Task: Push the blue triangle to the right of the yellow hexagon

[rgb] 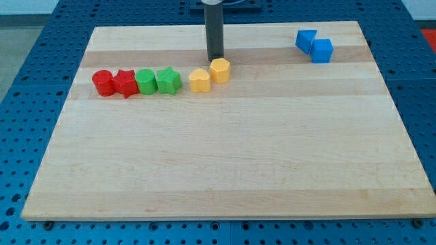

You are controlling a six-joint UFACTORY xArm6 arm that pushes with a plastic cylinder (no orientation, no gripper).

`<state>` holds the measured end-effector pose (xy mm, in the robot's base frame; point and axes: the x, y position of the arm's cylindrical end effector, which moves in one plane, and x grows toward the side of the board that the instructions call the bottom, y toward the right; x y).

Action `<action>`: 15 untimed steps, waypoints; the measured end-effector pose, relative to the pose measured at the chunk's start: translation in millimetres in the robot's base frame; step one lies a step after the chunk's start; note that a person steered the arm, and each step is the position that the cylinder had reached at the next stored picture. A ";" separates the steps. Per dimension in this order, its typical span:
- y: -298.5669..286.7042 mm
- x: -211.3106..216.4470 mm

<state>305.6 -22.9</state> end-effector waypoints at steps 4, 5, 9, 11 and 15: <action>6.4 -31.9; 32.5 -93.4; 179.0 -108.9; 278.9 -79.8; 184.3 -60.4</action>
<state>245.2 161.4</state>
